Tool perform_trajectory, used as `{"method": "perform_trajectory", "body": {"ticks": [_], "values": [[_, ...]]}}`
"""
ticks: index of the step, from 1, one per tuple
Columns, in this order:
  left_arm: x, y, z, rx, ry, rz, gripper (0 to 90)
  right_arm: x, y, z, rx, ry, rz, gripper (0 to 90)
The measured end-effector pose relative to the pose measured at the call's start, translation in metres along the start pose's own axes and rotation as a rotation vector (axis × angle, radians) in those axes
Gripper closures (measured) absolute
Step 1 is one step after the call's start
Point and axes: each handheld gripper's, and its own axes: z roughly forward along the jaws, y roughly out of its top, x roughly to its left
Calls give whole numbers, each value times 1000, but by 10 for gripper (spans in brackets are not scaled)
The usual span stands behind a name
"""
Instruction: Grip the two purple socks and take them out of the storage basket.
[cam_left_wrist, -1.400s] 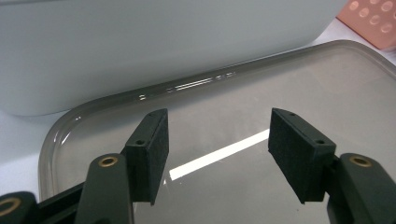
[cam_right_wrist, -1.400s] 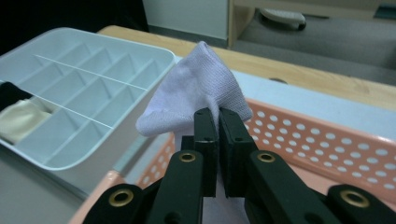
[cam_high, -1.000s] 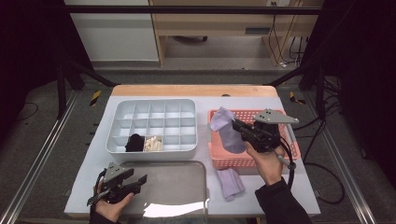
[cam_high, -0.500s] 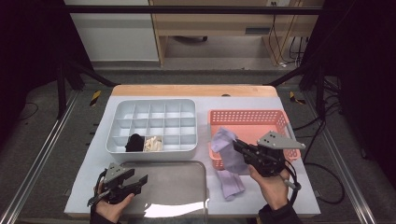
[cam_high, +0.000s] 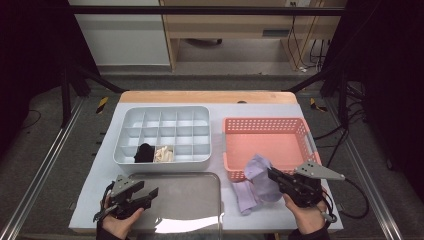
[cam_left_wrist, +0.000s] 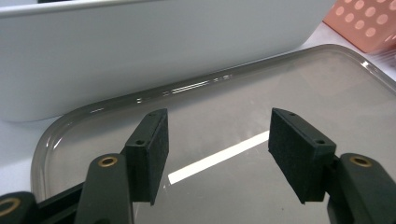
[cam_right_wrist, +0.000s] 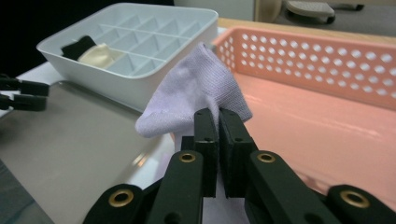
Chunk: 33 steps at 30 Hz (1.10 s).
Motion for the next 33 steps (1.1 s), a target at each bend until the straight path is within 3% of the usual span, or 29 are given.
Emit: {"method": "perform_trajectory", "body": {"ticks": [13, 16, 24, 25, 30, 33], "values": [[1, 0, -1, -3, 2, 0, 375, -20, -31, -3, 96, -78, 32, 870], [0, 0, -1, -3, 0, 3, 375, -25, -41, 4, 155, -116, 24, 870], [-1, 0, -1, -4, -1, 2, 375, -34, -57, 24, 252, -160, 22, 870], [-1, 0, -1, -4, -1, 2, 375, -35, -61, 28, 275, -184, 16, 868], [-1, 0, 0, -1, -3, 3, 375, -40, -66, 34, 296, -212, 21, 862], [-1, 0, -1, -1, -4, 2, 375, -44, -70, 42, 321, -234, 34, 811]]}}
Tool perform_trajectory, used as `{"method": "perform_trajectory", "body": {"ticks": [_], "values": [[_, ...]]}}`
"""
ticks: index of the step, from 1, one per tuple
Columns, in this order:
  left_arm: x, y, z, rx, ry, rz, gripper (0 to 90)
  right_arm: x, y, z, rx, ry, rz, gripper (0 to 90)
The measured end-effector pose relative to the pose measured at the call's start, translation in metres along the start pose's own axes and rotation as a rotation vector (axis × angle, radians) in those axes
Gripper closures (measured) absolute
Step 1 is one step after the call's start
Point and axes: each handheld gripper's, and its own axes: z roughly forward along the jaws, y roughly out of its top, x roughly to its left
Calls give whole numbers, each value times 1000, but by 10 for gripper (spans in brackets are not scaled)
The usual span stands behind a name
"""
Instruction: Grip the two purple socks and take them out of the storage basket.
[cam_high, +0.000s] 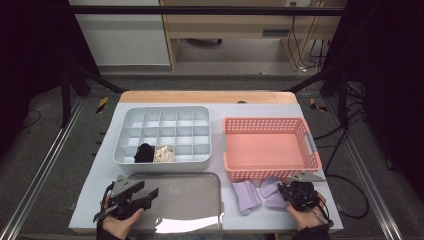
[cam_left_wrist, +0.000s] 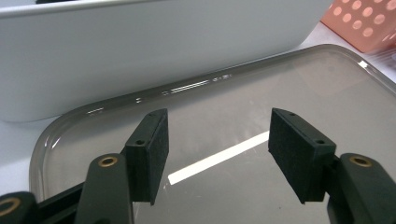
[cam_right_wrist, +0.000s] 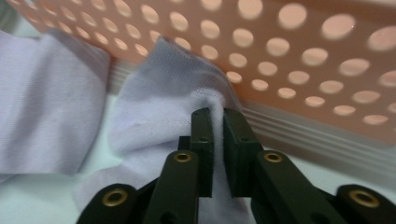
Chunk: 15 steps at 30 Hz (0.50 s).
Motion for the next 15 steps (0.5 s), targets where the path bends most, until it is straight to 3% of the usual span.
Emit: {"method": "perform_trajectory", "body": {"ticks": [3, 5, 7, 8, 11, 13, 15], "values": [[0, 0, 0, -2, -1, -4, 375, 1, 0, 3, 1, -9, 3, 763], [0, 0, -1, -2, -6, -9, 374, 2, 2, -2, -33, -26, 8, 659], [0, 0, -1, -1, -10, -12, 372, 3, 4, -5, -55, -25, 14, 634], [-1, 0, -1, 0, -13, -13, 369, 6, 8, -13, -104, -19, 4, 621], [-3, 1, -1, 2, -28, -17, 366, 16, 14, -21, -150, 10, -21, 620], [-4, 2, -2, 1, -31, -17, 366, 21, 17, -23, -158, 23, -33, 621], [-5, 3, -3, -5, -40, -18, 368, 39, 23, -25, -169, 81, -71, 627]]}}
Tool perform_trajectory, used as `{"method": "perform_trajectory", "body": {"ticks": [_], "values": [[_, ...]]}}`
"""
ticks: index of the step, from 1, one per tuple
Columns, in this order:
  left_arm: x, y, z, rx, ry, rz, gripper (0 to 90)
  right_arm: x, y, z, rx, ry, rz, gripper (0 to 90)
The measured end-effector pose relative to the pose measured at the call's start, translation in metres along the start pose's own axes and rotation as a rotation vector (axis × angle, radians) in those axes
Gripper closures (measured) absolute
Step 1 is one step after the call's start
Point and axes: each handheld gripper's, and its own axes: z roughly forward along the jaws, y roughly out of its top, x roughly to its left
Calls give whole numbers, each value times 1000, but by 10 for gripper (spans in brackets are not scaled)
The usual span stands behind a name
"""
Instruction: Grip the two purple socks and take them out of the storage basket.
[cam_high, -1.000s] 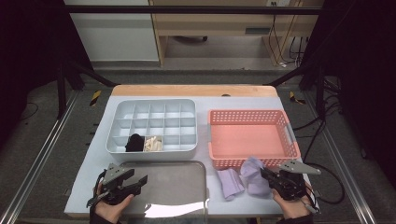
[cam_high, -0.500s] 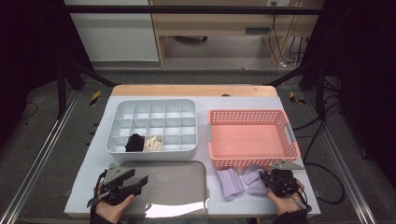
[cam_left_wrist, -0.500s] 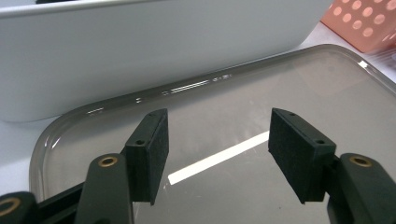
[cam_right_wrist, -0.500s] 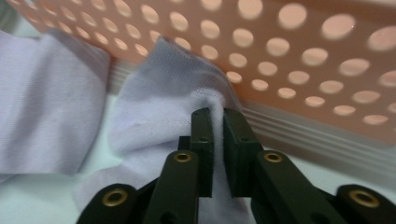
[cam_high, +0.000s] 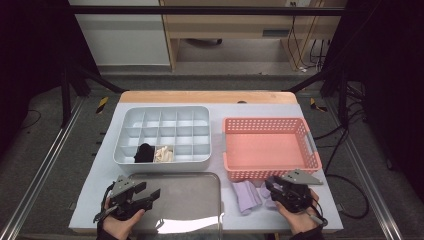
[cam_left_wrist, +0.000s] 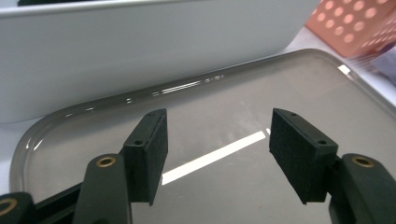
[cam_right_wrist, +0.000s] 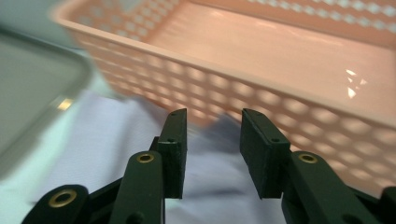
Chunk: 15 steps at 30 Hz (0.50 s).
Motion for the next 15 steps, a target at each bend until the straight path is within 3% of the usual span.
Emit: {"method": "perform_trajectory", "body": {"ticks": [1, 2, 4, 5, 6, 7, 9, 15], "values": [[-2, 1, -1, -5, -5, 0, 368, 0, 0, 0, 0, 0, 0, 627], [-3, 2, -3, -9, -11, 3, 368, 14, 4, 4, 9, 49, -13, 632], [-5, 2, -3, -12, -15, 4, 369, 19, 6, 6, 16, 61, -18, 639], [-6, 3, -4, -13, -18, 4, 369, 31, 8, 12, 37, 94, -35, 646], [-7, 3, -4, -15, -21, 6, 369, 31, 8, 12, 37, 94, -35, 646], [-9, 4, -6, -21, -29, 7, 369, 41, 9, 19, 56, 129, -49, 662], [-12, 6, -7, -26, -35, 10, 370, 49, 9, 26, 82, 151, -58, 688], [-22, 9, -11, -40, -56, 16, 371, 62, 6, 40, 116, 155, -74, 734]]}}
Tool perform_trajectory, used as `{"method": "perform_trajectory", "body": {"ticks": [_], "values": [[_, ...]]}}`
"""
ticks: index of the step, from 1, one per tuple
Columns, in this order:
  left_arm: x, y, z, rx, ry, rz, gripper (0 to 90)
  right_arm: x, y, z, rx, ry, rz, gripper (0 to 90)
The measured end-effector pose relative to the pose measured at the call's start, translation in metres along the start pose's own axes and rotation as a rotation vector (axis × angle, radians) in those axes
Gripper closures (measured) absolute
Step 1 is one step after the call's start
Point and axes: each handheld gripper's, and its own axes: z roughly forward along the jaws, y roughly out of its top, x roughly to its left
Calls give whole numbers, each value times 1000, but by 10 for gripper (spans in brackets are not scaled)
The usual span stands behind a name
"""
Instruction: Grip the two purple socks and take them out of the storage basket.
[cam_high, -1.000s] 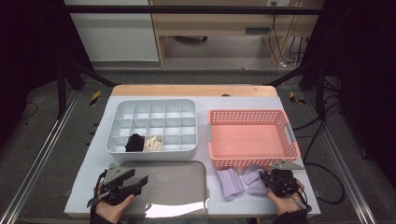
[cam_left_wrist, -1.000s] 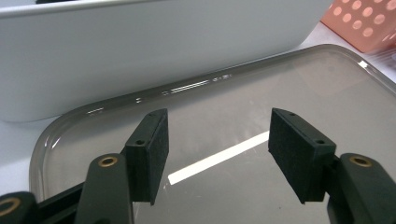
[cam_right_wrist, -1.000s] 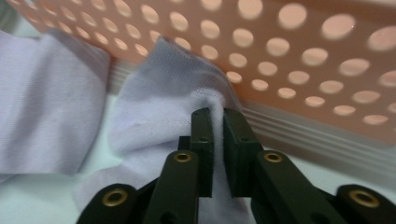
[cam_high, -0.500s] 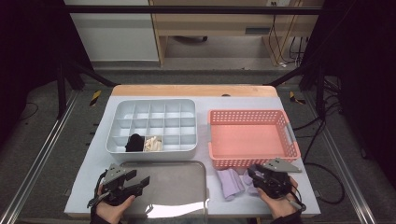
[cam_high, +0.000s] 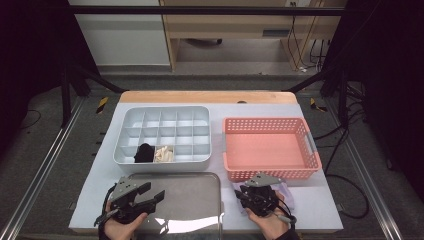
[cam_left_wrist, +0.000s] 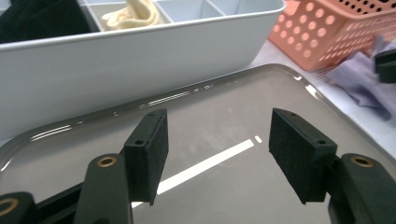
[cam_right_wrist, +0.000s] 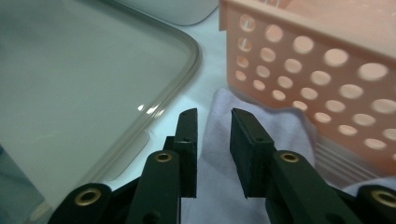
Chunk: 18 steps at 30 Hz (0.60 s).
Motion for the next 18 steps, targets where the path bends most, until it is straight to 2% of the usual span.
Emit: {"method": "perform_trajectory", "body": {"ticks": [5, 6, 10, 14, 16, 18], "values": [[-9, 1, 2, 1, -9, 7, 370, 0, -1, 10, 25, -29, -8, 742], [-12, 0, 3, -1, -6, 9, 371, -2, -2, 14, 42, -41, -2, 768], [-14, -1, 7, 3, 2, 10, 377, -5, -3, 18, 61, -37, -2, 872], [-15, -5, 12, 17, 7, 12, 379, -6, -3, 16, 62, -30, 18, 880], [-14, -6, 14, 24, 11, 13, 379, -6, -1, 11, 44, -16, 29, 882], [-13, -7, 15, 25, 11, 12, 380, -6, 1, 9, 32, -13, 20, 882]]}}
